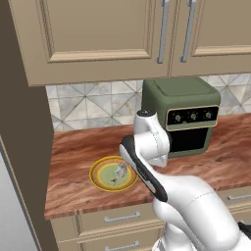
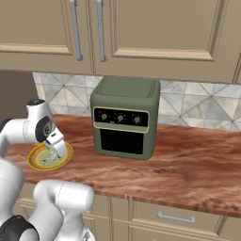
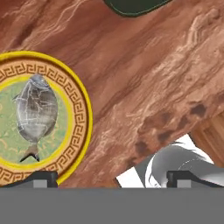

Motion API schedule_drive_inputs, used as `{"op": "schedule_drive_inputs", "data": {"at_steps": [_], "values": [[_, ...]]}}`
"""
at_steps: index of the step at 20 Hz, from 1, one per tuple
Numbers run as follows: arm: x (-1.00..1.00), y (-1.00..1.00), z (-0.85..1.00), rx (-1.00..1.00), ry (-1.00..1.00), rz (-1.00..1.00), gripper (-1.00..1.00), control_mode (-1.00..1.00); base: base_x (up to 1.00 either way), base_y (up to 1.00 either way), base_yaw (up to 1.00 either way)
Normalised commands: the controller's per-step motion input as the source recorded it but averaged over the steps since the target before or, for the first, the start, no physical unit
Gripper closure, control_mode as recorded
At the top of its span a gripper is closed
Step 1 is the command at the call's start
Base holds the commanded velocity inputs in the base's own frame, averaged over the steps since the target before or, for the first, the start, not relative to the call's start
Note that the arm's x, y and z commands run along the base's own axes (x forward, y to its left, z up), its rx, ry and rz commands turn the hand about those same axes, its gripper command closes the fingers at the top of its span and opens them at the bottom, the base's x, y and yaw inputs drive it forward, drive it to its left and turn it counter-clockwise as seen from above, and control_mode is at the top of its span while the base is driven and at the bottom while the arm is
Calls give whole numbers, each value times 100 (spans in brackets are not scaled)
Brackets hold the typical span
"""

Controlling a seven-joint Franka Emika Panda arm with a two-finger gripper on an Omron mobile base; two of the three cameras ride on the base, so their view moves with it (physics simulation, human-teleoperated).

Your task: Place the fish on the rack of the oven, and slide the rack back inside. Close the oven door.

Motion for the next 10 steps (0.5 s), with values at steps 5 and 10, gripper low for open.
{"op": "schedule_drive_inputs", "data": {"at_steps": [5, 10], "values": [[27, 58, -44, 0, 18, -12, -100, -100, 0, 0, 0], [45, 44, -24, 0, 8, -1, -100, -100, 0, 0, 0]]}}
